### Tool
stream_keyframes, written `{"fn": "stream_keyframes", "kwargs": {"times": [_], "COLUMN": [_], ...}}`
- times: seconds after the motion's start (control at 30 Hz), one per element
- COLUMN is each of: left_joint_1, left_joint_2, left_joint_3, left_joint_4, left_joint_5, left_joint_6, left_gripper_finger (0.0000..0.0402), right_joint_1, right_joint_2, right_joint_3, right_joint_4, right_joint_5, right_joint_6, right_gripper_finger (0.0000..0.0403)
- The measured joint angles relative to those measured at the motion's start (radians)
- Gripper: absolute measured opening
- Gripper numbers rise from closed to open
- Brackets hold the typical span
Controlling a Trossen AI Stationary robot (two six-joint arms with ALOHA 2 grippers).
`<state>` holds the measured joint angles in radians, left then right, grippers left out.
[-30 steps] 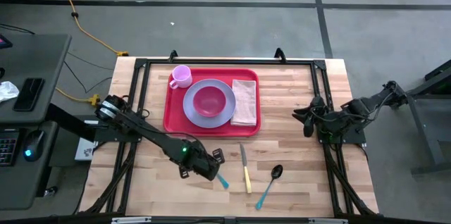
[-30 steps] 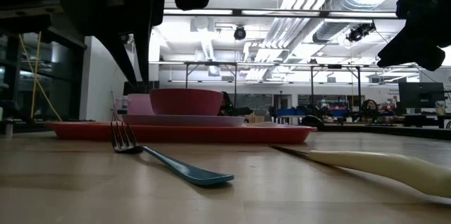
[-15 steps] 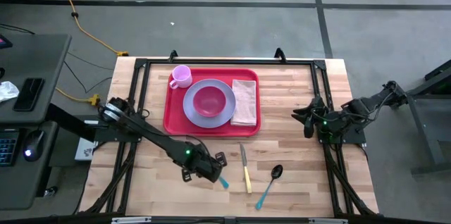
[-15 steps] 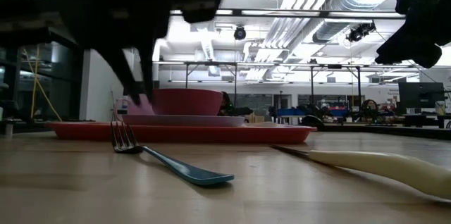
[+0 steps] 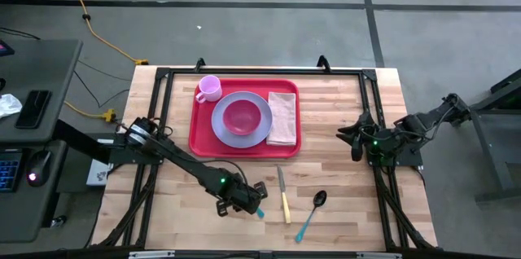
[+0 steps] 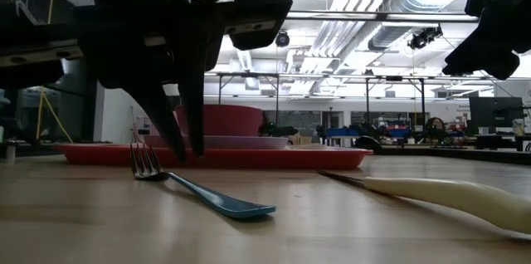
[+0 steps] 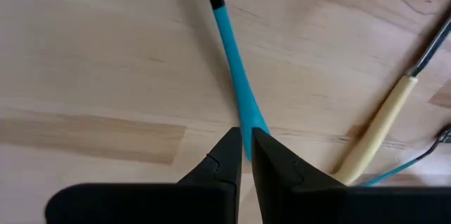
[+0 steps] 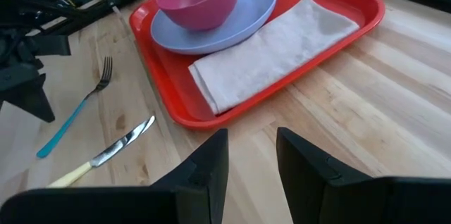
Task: Set up tray
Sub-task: Put the blue fork on the white table napkin to the right of the purple plate
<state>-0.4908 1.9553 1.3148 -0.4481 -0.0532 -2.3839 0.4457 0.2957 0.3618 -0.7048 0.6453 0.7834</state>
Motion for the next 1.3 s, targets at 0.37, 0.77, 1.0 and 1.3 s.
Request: {"fn": "stream_keyframes", "kwargs": {"times": [0.37,0.77,1.0,1.3], "left_joint_1": [0.000,0.000,0.000,0.000], "left_joint_2": [0.000,-0.001,-0.001,-0.001], "left_joint_3": [0.000,0.001,0.001,0.001], "left_joint_4": [0.026,0.034,0.031,0.041], "left_joint_5": [0.058,-0.040,-0.103,-0.051], "left_joint_6": [0.042,0.026,0.022,-0.019], "left_gripper_finger": [0.0065,0.0065,0.0088,0.0221], "right_joint_1": [0.000,0.000,0.000,0.000], "right_joint_2": [0.000,0.000,0.000,0.000], "right_joint_3": [0.000,0.000,0.000,0.000], "right_joint_4": [0.000,-0.001,-0.001,-0.001], "right_joint_5": [0.000,-0.001,-0.006,-0.006], "right_joint_6": [0.000,0.000,-0.001,-0.003], "right_gripper_finger": [0.0099,0.0099,0.0099,0.0099]}}
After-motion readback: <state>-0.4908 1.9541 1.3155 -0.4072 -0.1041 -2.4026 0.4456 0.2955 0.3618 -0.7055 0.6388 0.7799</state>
